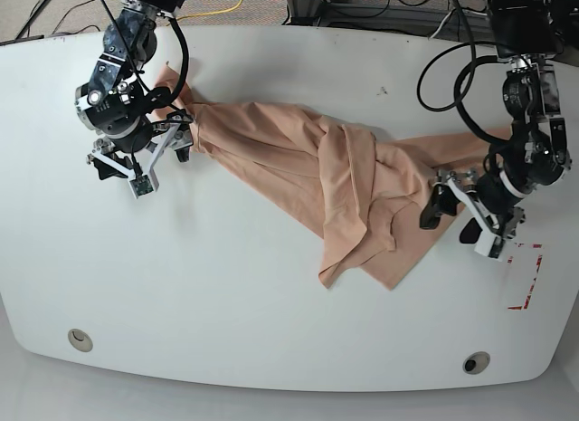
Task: Layout the t-shirt on the table in an organized manner, then fold the t-shirt properly
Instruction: 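Move the left gripper onto the bunched shirt middle and grasp fabric, then drag the grasped fabric with the left gripper toward the shirt's edge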
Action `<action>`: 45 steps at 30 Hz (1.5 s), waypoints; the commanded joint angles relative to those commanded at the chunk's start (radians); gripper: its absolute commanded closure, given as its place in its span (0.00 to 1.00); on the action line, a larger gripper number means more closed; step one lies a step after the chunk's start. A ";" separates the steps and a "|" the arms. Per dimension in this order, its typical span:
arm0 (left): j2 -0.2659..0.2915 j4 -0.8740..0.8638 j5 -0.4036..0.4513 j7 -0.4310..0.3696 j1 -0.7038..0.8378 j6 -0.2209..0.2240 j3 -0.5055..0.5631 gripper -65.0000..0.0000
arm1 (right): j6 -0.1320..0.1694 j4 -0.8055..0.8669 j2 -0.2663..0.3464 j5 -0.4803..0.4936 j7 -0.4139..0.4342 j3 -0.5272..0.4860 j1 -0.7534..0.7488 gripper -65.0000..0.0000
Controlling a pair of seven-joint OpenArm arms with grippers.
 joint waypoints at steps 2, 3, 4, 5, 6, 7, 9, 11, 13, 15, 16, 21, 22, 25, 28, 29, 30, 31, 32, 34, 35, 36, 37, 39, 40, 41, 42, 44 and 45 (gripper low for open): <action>0.032 -0.028 0.026 0.000 -0.003 0.000 0.003 0.28 | 0.000 0.002 0.000 0.002 0.000 0.000 -0.002 0.17; 0.054 -0.040 0.049 0.000 -0.011 0.000 0.003 0.28 | 0.000 0.002 0.000 -0.003 0.000 0.000 -0.002 0.17; 0.083 -0.055 0.080 0.000 -0.028 0.000 0.003 0.28 | 0.000 0.002 0.000 -0.003 0.000 0.000 -0.002 0.17; 0.109 -0.068 0.110 0.000 -0.037 0.000 0.003 0.28 | 0.000 0.002 0.000 -0.003 0.000 0.000 -0.002 0.17; 0.130 -0.080 0.138 0.000 -0.044 0.000 0.003 0.28 | 0.000 0.002 0.000 -0.003 0.000 0.000 -0.002 0.17; 0.149 -0.094 0.166 0.000 -0.051 0.000 0.003 0.28 | 0.000 0.002 0.000 -0.003 0.000 0.002 -0.003 0.17; 0.180 -0.117 0.215 0.000 -0.060 0.000 0.015 0.28 | 0.000 0.002 0.000 -0.003 0.000 0.002 -0.009 0.17; 0.203 -0.146 0.258 -0.003 -0.075 0.000 0.064 0.28 | 0.000 0.002 0.000 -0.003 0.002 0.002 -0.011 0.17; 0.210 -0.150 0.272 -0.003 -0.080 0.000 0.094 0.28 | 0.000 0.002 0.000 -0.003 0.002 0.002 -0.011 0.17; 0.224 -0.152 0.284 -0.006 -0.083 0.000 0.137 0.28 | 0.000 0.002 0.000 -0.003 0.002 0.002 -0.012 0.17; 0.232 -0.153 0.288 -0.006 -0.091 0.000 0.146 0.28 | 0.000 0.002 0.000 -0.003 0.002 0.002 -0.012 0.17; 0.272 -0.160 0.362 -0.006 -0.115 0.002 0.175 0.28 | 0.000 0.002 -0.002 -0.002 0.002 0.000 -0.012 0.17; 0.285 -0.170 0.393 -0.006 -0.115 0.002 0.181 0.28 | 0.000 0.002 -0.002 -0.002 0.002 0.000 -0.012 0.17; 0.316 -0.206 0.456 -0.006 -0.117 0.002 0.189 0.28 | 0.000 0.002 -0.002 -0.002 0.002 0.000 -0.011 0.17; 0.334 -0.245 0.497 -0.006 -0.138 0.002 0.190 0.28 | 0.000 0.002 -0.002 -0.003 0.002 0.000 -0.009 0.17; 0.339 -0.264 0.509 -0.006 -0.143 0.002 0.190 0.28 | 0.000 0.002 -0.002 -0.003 0.002 0.000 -0.009 0.17; 0.342 -0.273 0.514 -0.006 -0.146 0.002 0.190 0.28 | 0.000 0.002 -0.002 -0.003 0.002 0.000 -0.009 0.17; 0.345 -0.287 0.523 -0.006 -0.149 0.003 0.190 0.29 | 0.000 0.002 -0.002 -0.003 0.002 0.000 -0.009 0.17; 0.345 -0.296 0.529 -0.006 -0.149 0.003 0.190 0.29 | 0.000 0.002 -0.002 -0.003 0.002 0.000 -0.009 0.17; 0.345 -0.307 0.542 -0.006 -0.149 0.021 0.190 0.29 | 0.000 0.002 -0.002 -0.003 0.002 0.000 -0.009 0.17; 0.345 -0.308 0.542 -0.006 -0.149 0.035 0.190 0.29 | 0.000 0.002 -0.002 -0.003 0.002 0.000 -0.009 0.17; 0.344 -0.308 0.540 -0.006 -0.149 0.052 0.190 0.29 | 0.000 0.002 -0.002 -0.003 0.002 0.000 -0.009 0.17; 0.344 -0.308 0.537 -0.006 -0.149 0.060 0.192 0.29 | 0.000 0.002 -0.002 -0.003 0.002 0.000 -0.009 0.17; 0.342 -0.308 0.537 -0.006 -0.149 0.063 0.212 0.30 | 0.000 0.002 -0.002 -0.003 0.002 0.000 -0.008 0.17; 0.342 -0.308 0.537 -0.006 -0.149 0.063 0.219 0.32 | 0.000 0.002 -0.002 -0.003 0.002 0.000 -0.008 0.17; 0.341 -0.308 0.537 -0.006 -0.149 0.063 0.224 0.35 | 0.000 0.002 -0.002 -0.003 0.002 0.000 -0.008 0.17; 0.341 -0.308 0.537 -0.006 -0.149 0.063 0.227 0.39 | 0.000 0.002 -0.002 -0.003 0.002 0.000 -0.008 0.17; 0.341 -0.310 0.540 -0.006 -0.149 0.063 0.233 0.61 | 0.000 0.002 -0.002 -0.003 0.002 0.000 -0.008 0.17; 0.341 -0.310 0.540 -0.006 -0.149 0.063 0.235 0.72 | 0.000 0.002 -0.002 -0.003 0.002 0.000 -0.006 0.17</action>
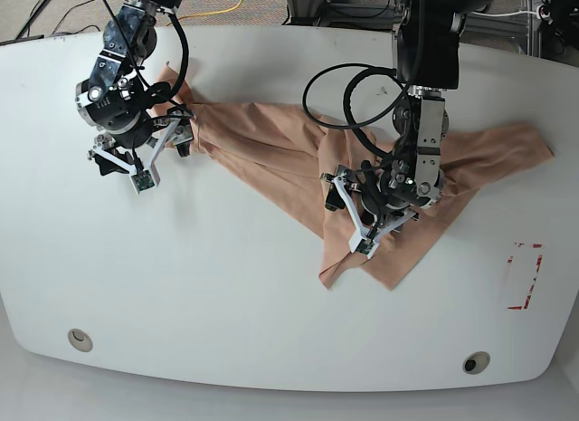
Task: Layout the t-shirt on the table in an organized manner, then fold the t-shirt properly
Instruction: 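Drag the grasped fabric with the left gripper toward the shirt's edge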
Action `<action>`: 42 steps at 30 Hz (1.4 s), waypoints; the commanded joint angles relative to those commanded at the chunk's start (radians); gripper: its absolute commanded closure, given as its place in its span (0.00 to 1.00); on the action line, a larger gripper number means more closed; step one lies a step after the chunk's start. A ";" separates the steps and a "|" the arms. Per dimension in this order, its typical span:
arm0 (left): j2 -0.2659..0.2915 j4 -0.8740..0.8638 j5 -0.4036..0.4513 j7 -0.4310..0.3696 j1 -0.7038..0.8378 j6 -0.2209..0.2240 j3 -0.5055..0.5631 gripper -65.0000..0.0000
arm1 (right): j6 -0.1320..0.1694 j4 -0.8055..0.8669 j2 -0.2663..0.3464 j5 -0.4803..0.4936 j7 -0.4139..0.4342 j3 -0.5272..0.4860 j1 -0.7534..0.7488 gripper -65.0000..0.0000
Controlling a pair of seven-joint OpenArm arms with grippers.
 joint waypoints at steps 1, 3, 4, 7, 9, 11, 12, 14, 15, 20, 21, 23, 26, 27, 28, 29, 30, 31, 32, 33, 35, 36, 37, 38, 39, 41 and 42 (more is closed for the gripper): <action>0.000 0.000 0.000 0.000 0.000 0.002 0.002 0.80 | 0.000 0.000 0.000 0.000 0.000 0.000 0.000 0.17; 0.000 0.000 0.000 0.002 0.000 0.003 0.003 0.99 | 0.000 0.000 0.000 0.000 0.000 0.000 0.000 0.17; 0.000 0.000 0.000 0.002 0.000 0.003 0.003 1.00 | 0.000 0.000 0.000 0.000 0.000 0.000 0.000 0.17; 0.002 0.008 -0.005 0.003 0.006 0.003 -0.002 0.99 | 0.000 0.000 0.000 0.000 0.000 0.000 0.000 0.17; 0.002 0.018 -0.006 0.003 0.006 0.002 -0.002 1.00 | 0.000 0.000 0.000 0.000 0.002 0.000 0.000 0.17; 0.002 0.055 -0.008 0.003 0.008 -0.002 -0.003 1.00 | 0.000 0.000 0.000 0.000 0.002 0.000 0.000 0.17; 0.002 0.083 -0.008 0.005 0.009 -0.002 -0.003 1.00 | 0.000 0.000 0.000 0.000 0.002 0.000 0.000 0.17; 0.003 0.149 -0.008 0.009 0.034 -0.002 -0.003 1.00 | 0.000 0.000 0.000 0.000 0.002 0.000 0.000 0.17; 0.003 0.193 -0.008 0.017 0.048 -0.002 -0.003 1.00 | 0.000 0.000 0.000 0.000 0.002 0.000 0.000 0.17; 0.000 0.365 -0.008 0.130 0.086 -0.012 -0.003 1.00 | 0.000 0.000 0.002 -0.002 0.002 0.000 0.000 0.17; 0.000 0.404 -0.008 0.155 0.097 -0.031 -0.005 1.00 | 0.000 0.000 0.002 -0.002 0.002 0.002 0.000 0.17; -0.002 0.485 -0.008 0.196 0.138 -0.077 -0.005 1.00 | 0.000 0.000 0.002 -0.002 0.002 0.015 0.002 0.17; -0.008 0.554 -0.008 0.259 0.184 -0.106 -0.011 1.00 | 0.000 -0.002 0.002 -0.002 0.002 0.018 0.009 0.17; -0.020 0.583 -0.008 0.290 0.203 -0.117 -0.023 1.00 | 0.000 -0.003 0.002 -0.002 0.002 0.020 0.012 0.17; -0.029 0.603 -0.009 0.310 0.222 -0.130 -0.035 1.00 | 0.000 -0.003 0.002 -0.002 0.002 0.020 0.014 0.17; -0.032 0.618 -0.009 0.324 0.242 -0.150 -0.046 1.00 | 0.000 -0.003 0.002 -0.002 0.002 0.020 0.014 0.17; -0.035 0.623 -0.009 0.325 0.259 -0.170 -0.054 1.00 | 0.000 -0.003 0.002 -0.002 0.002 0.020 0.014 0.17; -0.038 0.624 -0.009 0.325 0.276 -0.193 -0.061 1.00 | 0.000 -0.005 0.002 -0.002 0.002 0.020 0.015 0.17; -0.048 0.626 -0.009 0.325 0.293 -0.216 -0.069 1.00 | 0.000 -0.005 0.002 -0.002 0.002 0.020 0.017 0.17; -0.060 0.628 -0.009 0.327 0.308 -0.235 -0.072 1.00 | 0.000 -0.005 0.002 -0.002 0.002 0.020 0.018 0.17; -0.089 0.629 -0.009 0.327 0.347 -0.292 -0.072 1.00 | 0.000 -0.005 0.002 -0.002 0.002 0.020 0.018 0.17; -0.104 0.631 -0.011 0.327 0.368 -0.338 -0.072 1.00 | 0.000 -0.006 0.002 -0.002 0.002 0.020 0.020 0.17; -0.118 0.634 -0.011 0.327 0.387 -0.344 -0.072 1.00 | 0.000 -0.012 0.002 -0.002 0.002 0.018 0.020 0.17; -0.126 0.635 -0.011 0.327 0.397 -0.344 -0.072 1.00 | 0.000 -0.017 0.002 -0.002 0.002 0.017 0.020 0.17; -0.137 0.637 -0.011 0.327 0.407 -0.344 -0.072 1.00 | 0.000 -0.020 0.002 -0.002 0.002 0.017 0.021 0.17; -0.170 0.637 -0.011 0.327 0.436 -0.344 -0.072 1.00 | 0.000 -0.031 0.002 -0.002 0.002 0.017 0.021 0.17; -0.184 0.637 -0.011 0.327 0.448 -0.344 -0.072 1.00 | 0.000 -0.034 0.002 -0.002 0.002 0.017 0.021 0.17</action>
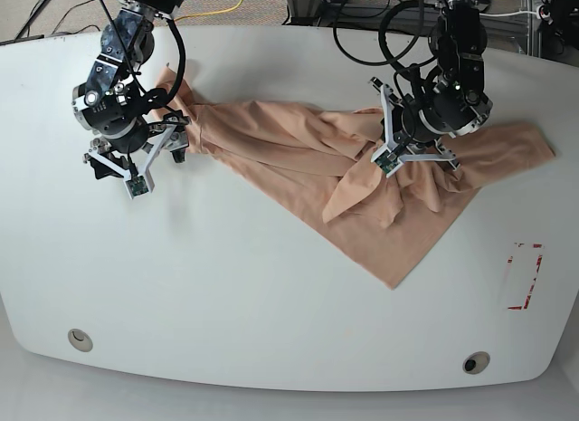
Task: Layout the t-shirt on the table in an organized manner, then fold the t-shirt properly
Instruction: 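Drag the grasped fabric with the left gripper toward the shirt's edge, then move the right gripper toward the shirt's collar area to grasp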
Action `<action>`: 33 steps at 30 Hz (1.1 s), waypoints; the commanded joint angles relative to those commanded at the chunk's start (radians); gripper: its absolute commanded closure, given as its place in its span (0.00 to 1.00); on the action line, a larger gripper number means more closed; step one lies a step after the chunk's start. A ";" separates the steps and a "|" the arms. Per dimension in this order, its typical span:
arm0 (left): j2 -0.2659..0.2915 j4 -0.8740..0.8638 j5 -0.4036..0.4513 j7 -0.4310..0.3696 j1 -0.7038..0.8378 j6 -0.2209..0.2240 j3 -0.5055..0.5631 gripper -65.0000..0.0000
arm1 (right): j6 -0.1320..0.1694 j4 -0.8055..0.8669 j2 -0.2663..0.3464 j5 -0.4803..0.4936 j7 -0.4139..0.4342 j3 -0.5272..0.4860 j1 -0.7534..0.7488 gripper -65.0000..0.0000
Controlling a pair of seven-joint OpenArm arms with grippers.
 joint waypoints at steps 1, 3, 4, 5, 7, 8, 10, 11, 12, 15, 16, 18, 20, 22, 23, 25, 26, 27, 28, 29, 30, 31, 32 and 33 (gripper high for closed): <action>-0.017 0.000 0.000 0.000 0.011 0.000 0.000 1.00 | 0.000 -0.006 0.000 0.000 0.002 0.000 0.000 0.17; -0.041 -0.002 0.000 0.000 0.028 0.000 0.000 1.00 | 0.000 -0.014 0.000 0.003 0.002 0.000 0.000 0.17; -0.057 -0.002 0.000 0.000 0.037 0.000 0.000 1.00 | 0.000 -0.014 0.000 0.003 0.002 0.000 0.000 0.17; -0.063 -0.002 0.000 0.000 0.040 0.000 0.000 1.00 | 0.000 -0.014 0.000 0.003 0.002 0.000 0.000 0.17; -0.083 -0.002 0.000 0.000 0.049 0.000 0.000 1.00 | 0.000 -0.014 0.000 0.003 0.002 -0.003 0.000 0.17; -0.095 -0.002 0.000 0.000 0.052 0.000 0.000 1.00 | 0.000 -0.014 0.000 0.005 0.002 -0.003 0.000 0.17; -0.109 -0.002 0.000 0.000 0.064 0.000 0.000 1.00 | 0.000 -0.014 0.000 0.005 0.002 -0.003 0.002 0.17; -0.124 -0.002 0.000 0.000 0.071 0.000 0.000 1.00 | 0.000 -0.014 0.000 0.003 0.002 -0.003 0.005 0.17; -0.130 -0.003 0.000 0.000 0.072 0.000 0.000 1.00 | 0.000 -0.014 0.000 0.003 0.002 -0.003 0.008 0.17; -0.160 -0.003 0.000 0.000 0.078 0.000 -0.002 1.00 | 0.000 -0.018 0.000 0.003 0.002 -0.003 0.014 0.17; -0.172 -0.003 0.000 0.000 0.080 0.000 -0.002 1.00 | 0.000 -0.023 0.000 0.003 0.002 -0.003 0.014 0.17; -0.193 -0.003 0.002 0.000 0.080 0.000 -0.005 1.00 | 0.000 -0.029 0.000 0.003 0.002 -0.003 0.015 0.17; -0.203 -0.003 0.002 0.000 0.080 0.000 -0.012 1.00 | 0.000 -0.032 0.000 0.008 0.002 -0.005 0.015 0.17; -0.206 -0.003 0.002 0.000 0.078 0.000 -0.031 1.00 | 0.000 -0.026 0.000 0.011 -0.002 -0.018 0.011 0.17; -0.204 -0.003 0.002 0.000 0.078 0.000 -0.040 1.00 | 0.000 -0.023 0.000 0.012 -0.002 -0.043 0.008 0.16; -0.204 -0.003 0.002 0.000 0.078 0.000 -0.052 1.00 | 0.000 -0.012 0.000 0.012 -0.003 -0.094 0.002 0.16; -0.204 -0.005 0.002 0.000 0.077 0.000 -0.058 1.00 | 0.000 -0.008 0.000 0.012 -0.003 -0.141 -0.012 0.16; -0.204 -0.005 0.002 0.000 0.075 0.000 -0.063 1.00 | 0.000 -0.006 0.000 0.012 -0.003 -0.192 -0.025 0.17; -0.204 -0.005 0.002 0.000 0.074 0.000 -0.063 1.00 | 0.000 -0.006 0.000 0.012 -0.003 -0.233 -0.031 0.17; -0.204 -0.005 0.002 0.000 0.072 0.000 -0.063 1.00 | 0.000 -0.006 0.000 0.012 -0.003 -0.272 -0.034 0.17; -0.203 -0.005 0.002 0.000 0.072 0.000 -0.063 1.00 | 0.000 -0.006 -0.002 0.012 -0.003 -0.307 -0.035 0.17; -0.203 -0.005 0.002 0.000 0.072 0.000 -0.063 1.00 | 0.000 -0.009 -0.005 0.012 -0.003 -0.338 -0.037 0.17; -0.203 -0.005 0.002 0.000 0.072 0.000 -0.063 1.00 | 0.000 -0.011 -0.008 0.012 -0.003 -0.371 -0.040 0.17; -0.203 -0.005 0.002 0.000 0.072 0.000 -0.063 1.00 | 0.000 -0.014 -0.014 0.012 -0.003 -0.400 -0.040 0.17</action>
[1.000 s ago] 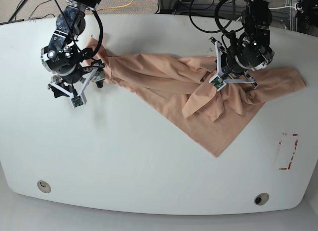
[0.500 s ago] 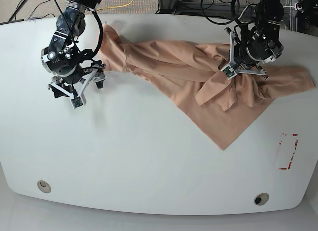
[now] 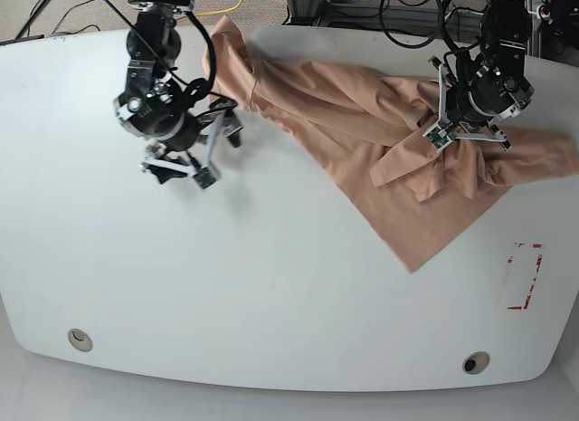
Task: Layout the t-shirt on the table in an organized manner, then fold the t-shirt properly
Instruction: 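Move the right gripper toward the shirt's collar area to grasp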
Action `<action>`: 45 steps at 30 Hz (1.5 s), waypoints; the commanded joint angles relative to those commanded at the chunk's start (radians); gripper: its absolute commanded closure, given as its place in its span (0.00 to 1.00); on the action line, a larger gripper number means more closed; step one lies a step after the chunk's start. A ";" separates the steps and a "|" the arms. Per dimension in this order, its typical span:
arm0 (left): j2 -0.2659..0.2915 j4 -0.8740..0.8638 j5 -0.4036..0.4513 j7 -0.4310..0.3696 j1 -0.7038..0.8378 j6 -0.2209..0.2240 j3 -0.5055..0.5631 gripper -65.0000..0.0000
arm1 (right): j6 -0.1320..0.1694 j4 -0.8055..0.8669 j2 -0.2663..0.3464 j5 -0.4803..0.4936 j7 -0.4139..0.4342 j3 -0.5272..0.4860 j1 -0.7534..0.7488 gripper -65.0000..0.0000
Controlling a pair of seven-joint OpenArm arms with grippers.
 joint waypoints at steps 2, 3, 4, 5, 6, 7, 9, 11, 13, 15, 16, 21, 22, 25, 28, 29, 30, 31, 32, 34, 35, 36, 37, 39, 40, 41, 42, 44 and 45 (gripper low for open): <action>0.000 -0.002 0.000 0.000 0.000 0.000 0.000 1.00 | 0.000 -0.005 -0.032 0.000 0.002 -0.031 0.002 0.17; 0.000 -0.002 0.000 0.000 0.000 0.000 0.000 1.00 | 0.000 -0.008 -0.044 0.000 0.002 -0.031 0.002 0.17; 0.000 -0.002 0.000 0.000 0.000 0.000 0.000 1.00 | 0.000 -0.014 -0.064 0.000 0.002 -0.031 0.005 0.17; 0.000 -0.002 0.000 0.000 0.000 0.000 0.000 1.00 | 0.000 -0.023 -0.081 -0.002 0.003 -0.031 0.011 0.17; 0.000 -0.002 0.000 0.000 -0.002 0.000 0.000 1.00 | 0.000 -0.038 -0.097 -0.003 0.005 -0.031 0.031 0.17; 0.000 -0.002 0.000 0.000 -0.002 0.000 0.000 1.00 | 0.000 -0.057 -0.106 -0.003 0.005 -0.031 0.044 0.17; 0.000 -0.002 0.000 0.000 -0.002 0.000 0.000 1.00 | 0.000 -0.092 -0.112 -0.002 0.005 -0.031 0.063 0.17; 0.000 -0.002 0.000 0.000 -0.002 0.000 0.000 1.00 | 0.000 -0.144 -0.121 -0.002 0.012 -0.031 0.081 0.17; 0.000 -0.002 0.000 0.000 -0.002 0.000 0.000 1.00 | 0.000 -0.180 -0.133 -0.002 0.031 -0.031 0.089 0.17; 0.000 -0.002 0.000 0.000 -0.002 0.000 0.000 1.00 | 0.000 -0.222 -0.137 -0.002 0.060 -0.032 0.094 0.17; 0.000 -0.002 0.000 0.000 -0.002 0.000 0.000 1.00 | 0.000 -0.245 -0.137 -0.002 0.072 -0.032 0.094 0.17; 0.000 -0.002 0.000 0.000 -0.002 0.000 0.000 1.00 | 0.000 -0.299 -0.138 -0.002 0.084 -0.034 0.094 0.17; 0.000 -0.002 0.000 0.000 -0.002 0.000 0.000 1.00 | 0.000 -0.302 -0.138 -0.002 0.084 -0.034 0.092 0.17; 0.000 -0.002 0.000 0.000 -0.002 0.000 0.000 1.00 | 0.000 -0.322 -0.138 -0.002 0.086 -0.034 0.091 0.17; 0.000 -0.002 0.000 0.000 -0.002 0.000 0.000 1.00 | 0.000 -0.341 -0.138 -0.002 0.103 -0.034 0.089 0.17; 0.000 -0.002 0.000 0.000 -0.002 0.000 0.000 1.00 | 0.000 -0.345 -0.138 -0.002 0.106 -0.034 0.089 0.17; 0.000 -0.002 0.000 0.000 -0.002 0.000 0.000 1.00 | 0.000 -0.351 -0.138 -0.002 0.109 -0.034 0.089 0.17; 0.000 -0.002 0.000 0.000 -0.003 0.000 0.000 1.00 | 0.000 -0.364 -0.140 -0.002 0.110 -0.034 0.089 0.17; 0.000 -0.002 0.000 0.000 -0.003 0.000 0.000 1.00 | 0.000 -0.368 -0.140 0.000 0.110 -0.035 0.089 0.17; 0.000 -0.002 0.000 0.000 -0.003 0.000 0.000 1.00 | 0.000 -0.374 -0.140 0.000 0.110 -0.035 0.089 0.17; 0.000 -0.002 0.000 0.000 -0.003 0.000 0.000 1.00 | 0.000 -0.376 -0.140 0.000 0.110 -0.035 0.086 0.17; 0.000 -0.002 0.000 0.000 -0.005 0.000 0.000 1.00 | 0.000 -0.376 -0.140 0.000 0.110 -0.035 0.081 0.17; 0.000 -0.002 0.000 0.000 -0.009 0.000 0.000 1.00 | 0.000 -0.374 -0.140 0.000 0.110 -0.035 0.077 0.17; 0.000 -0.002 0.002 0.000 -0.015 0.000 0.000 1.00 | 0.000 -0.374 -0.140 0.000 0.110 -0.037 0.071 0.17; 0.000 -0.003 0.002 0.000 -0.015 0.000 0.000 1.00 | 0.000 -0.374 -0.140 0.000 0.110 -0.038 0.069 0.17; 0.000 -0.003 0.002 0.000 -0.015 0.000 0.000 1.00 | 0.000 -0.374 -0.140 0.000 0.110 -0.043 0.069 0.17; 0.000 -0.003 0.002 0.000 -0.015 0.000 0.000 1.00 | 0.000 -0.374 -0.140 0.000 0.110 -0.060 0.068 0.17; 0.000 -0.003 0.002 0.000 -0.017 0.000 0.000 1.00 | 0.000 -0.374 -0.135 0.000 0.110 -0.101 0.066 0.17; 0.000 -0.003 0.002 0.000 -0.021 0.000 0.000 1.00 | 0.000 -0.374 -0.133 0.000 0.110 -0.120 0.060 0.17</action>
